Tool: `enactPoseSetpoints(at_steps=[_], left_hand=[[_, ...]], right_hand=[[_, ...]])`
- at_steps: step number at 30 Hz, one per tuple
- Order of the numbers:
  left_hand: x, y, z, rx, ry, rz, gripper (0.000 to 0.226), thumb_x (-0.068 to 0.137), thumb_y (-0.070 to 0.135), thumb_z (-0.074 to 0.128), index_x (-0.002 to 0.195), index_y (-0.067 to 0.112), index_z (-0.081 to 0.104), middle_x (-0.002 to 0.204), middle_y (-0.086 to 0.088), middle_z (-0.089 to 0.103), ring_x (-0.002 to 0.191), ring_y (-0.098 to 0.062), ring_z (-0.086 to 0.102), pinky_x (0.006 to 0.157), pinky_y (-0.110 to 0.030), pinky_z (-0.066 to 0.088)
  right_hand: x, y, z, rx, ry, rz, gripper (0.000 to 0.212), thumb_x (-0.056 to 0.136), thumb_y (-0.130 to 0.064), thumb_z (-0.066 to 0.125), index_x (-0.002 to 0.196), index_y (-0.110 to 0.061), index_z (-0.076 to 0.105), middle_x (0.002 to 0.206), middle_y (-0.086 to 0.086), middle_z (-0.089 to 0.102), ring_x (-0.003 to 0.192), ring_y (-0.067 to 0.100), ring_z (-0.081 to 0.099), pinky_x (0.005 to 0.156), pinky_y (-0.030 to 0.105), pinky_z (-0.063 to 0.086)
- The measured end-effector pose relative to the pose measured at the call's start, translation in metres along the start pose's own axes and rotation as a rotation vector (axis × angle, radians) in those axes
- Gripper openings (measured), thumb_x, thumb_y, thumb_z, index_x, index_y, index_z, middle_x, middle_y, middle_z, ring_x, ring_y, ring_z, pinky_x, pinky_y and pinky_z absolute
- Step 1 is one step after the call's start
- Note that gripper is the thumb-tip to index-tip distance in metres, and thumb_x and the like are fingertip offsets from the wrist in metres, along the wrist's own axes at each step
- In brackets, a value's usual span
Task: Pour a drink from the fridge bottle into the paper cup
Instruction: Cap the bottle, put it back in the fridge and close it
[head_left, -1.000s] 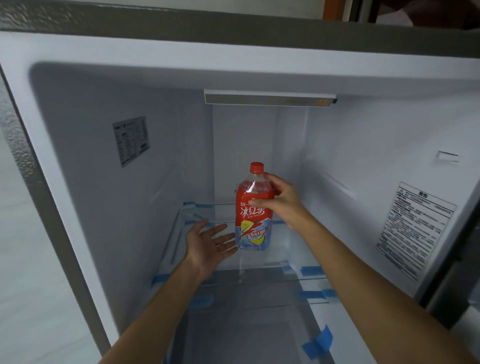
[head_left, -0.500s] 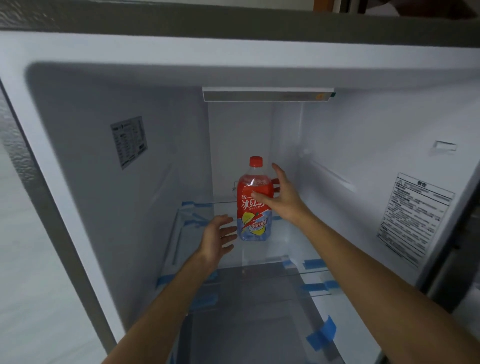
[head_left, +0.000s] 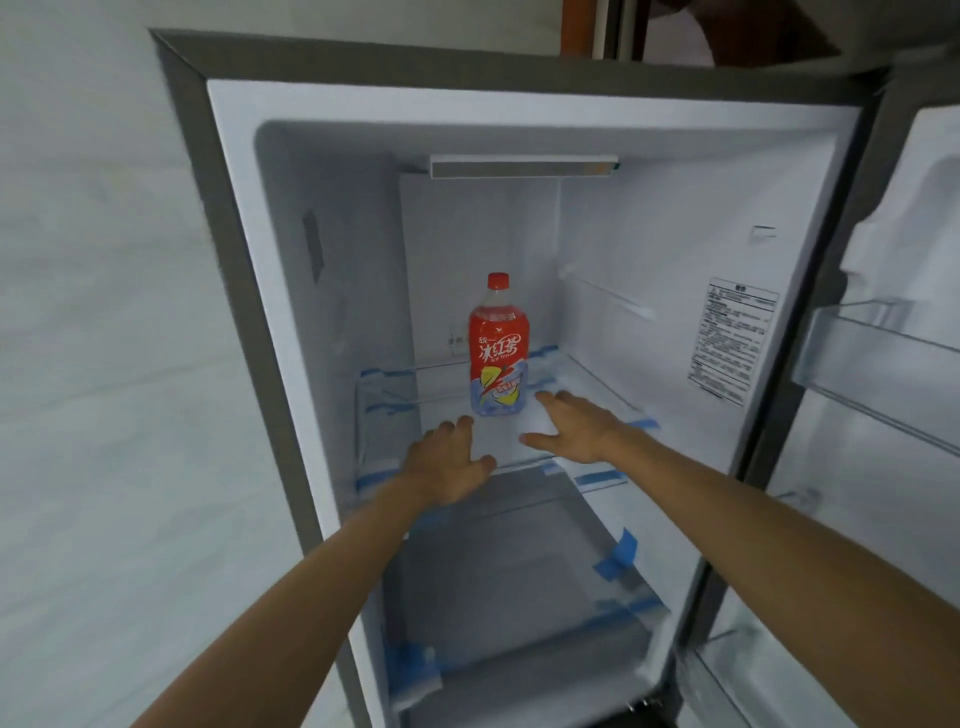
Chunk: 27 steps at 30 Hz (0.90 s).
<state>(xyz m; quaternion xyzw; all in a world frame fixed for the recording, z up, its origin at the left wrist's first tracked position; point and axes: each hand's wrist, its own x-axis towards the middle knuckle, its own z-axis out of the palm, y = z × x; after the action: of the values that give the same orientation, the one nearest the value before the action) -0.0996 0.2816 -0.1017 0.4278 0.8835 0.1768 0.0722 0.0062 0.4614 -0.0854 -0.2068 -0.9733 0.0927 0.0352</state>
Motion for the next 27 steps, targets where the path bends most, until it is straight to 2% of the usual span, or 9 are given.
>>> enactPoseSetpoints(at_steps=[3, 5, 11, 15, 19, 23, 27], left_hand=[[-0.021, 0.001, 0.003, 0.229, 0.006, 0.043, 0.061, 0.096, 0.048, 0.048, 0.143, 0.012, 0.033, 0.135, -0.015, 0.05, 0.122, -0.034, 0.05, 0.102, -0.046, 0.042], [-0.033, 0.002, 0.004, 0.291, -0.008, 0.064, 0.06, 0.095, 0.047, 0.049, 0.142, 0.013, 0.033, 0.135, -0.015, 0.05, 0.121, -0.034, 0.051, 0.103, -0.047, 0.041], [-0.069, 0.012, 0.006, 0.34, -0.06, 0.103, 0.07, 0.093, 0.038, 0.049, 0.151, 0.01, 0.023, 0.146, -0.018, 0.041, 0.132, -0.039, 0.043, 0.11, -0.053, 0.033], [-0.09, 0.018, 0.01, 0.371, -0.051, 0.11, 0.071, 0.095, 0.045, 0.048, 0.151, 0.01, 0.023, 0.148, -0.019, 0.04, 0.134, -0.041, 0.041, 0.113, -0.056, 0.03], [-0.114, 0.028, 0.014, 0.392, -0.05, 0.103, 0.072, 0.095, 0.048, 0.046, 0.152, 0.01, 0.022, 0.152, -0.019, 0.036, 0.137, -0.041, 0.039, 0.115, -0.059, 0.026], [-0.143, 0.044, 0.019, 0.4, -0.034, 0.089, 0.068, 0.095, 0.046, 0.046, 0.149, 0.01, 0.025, 0.146, -0.018, 0.041, 0.132, -0.039, 0.043, 0.112, -0.055, 0.031], [-0.176, 0.064, 0.027, 0.401, -0.026, 0.076, 0.062, 0.095, 0.044, 0.046, 0.143, 0.008, 0.032, 0.14, -0.019, 0.046, 0.128, -0.039, 0.047, 0.108, -0.054, 0.037]], right_hand=[[-0.03, -0.011, 0.007, -0.104, -0.043, 0.027, 0.081, 0.093, -0.063, 0.048, 0.153, -0.015, 0.024, 0.148, 0.015, 0.041, 0.129, 0.034, 0.046, 0.099, 0.044, 0.045], [-0.048, -0.015, 0.01, -0.123, -0.066, 0.024, 0.078, 0.093, -0.061, 0.049, 0.151, -0.014, 0.026, 0.145, 0.016, 0.043, 0.127, 0.035, 0.048, 0.098, 0.046, 0.046], [-0.095, -0.02, 0.008, -0.142, -0.094, 0.03, 0.069, 0.093, -0.057, 0.052, 0.145, -0.015, 0.034, 0.14, 0.015, 0.046, 0.124, 0.036, 0.05, 0.092, 0.043, 0.045], [-0.123, -0.022, 0.006, -0.157, -0.091, 0.028, 0.072, 0.094, -0.058, 0.05, 0.149, -0.017, 0.029, 0.149, 0.013, 0.04, 0.132, 0.035, 0.043, 0.1, 0.046, 0.042], [-0.151, -0.024, 0.003, -0.168, -0.093, 0.032, 0.072, 0.094, -0.057, 0.05, 0.149, -0.016, 0.029, 0.145, 0.014, 0.042, 0.131, 0.035, 0.042, 0.098, 0.046, 0.042], [-0.184, -0.022, 0.002, -0.133, -0.087, 0.031, 0.071, 0.094, -0.057, 0.051, 0.148, -0.016, 0.03, 0.144, 0.013, 0.041, 0.13, 0.034, 0.041, 0.096, 0.046, 0.044], [-0.226, -0.018, -0.002, -0.107, -0.084, 0.006, 0.076, 0.095, -0.054, 0.051, 0.154, -0.017, 0.021, 0.153, 0.013, 0.032, 0.138, 0.034, 0.034, 0.102, 0.048, 0.04]])
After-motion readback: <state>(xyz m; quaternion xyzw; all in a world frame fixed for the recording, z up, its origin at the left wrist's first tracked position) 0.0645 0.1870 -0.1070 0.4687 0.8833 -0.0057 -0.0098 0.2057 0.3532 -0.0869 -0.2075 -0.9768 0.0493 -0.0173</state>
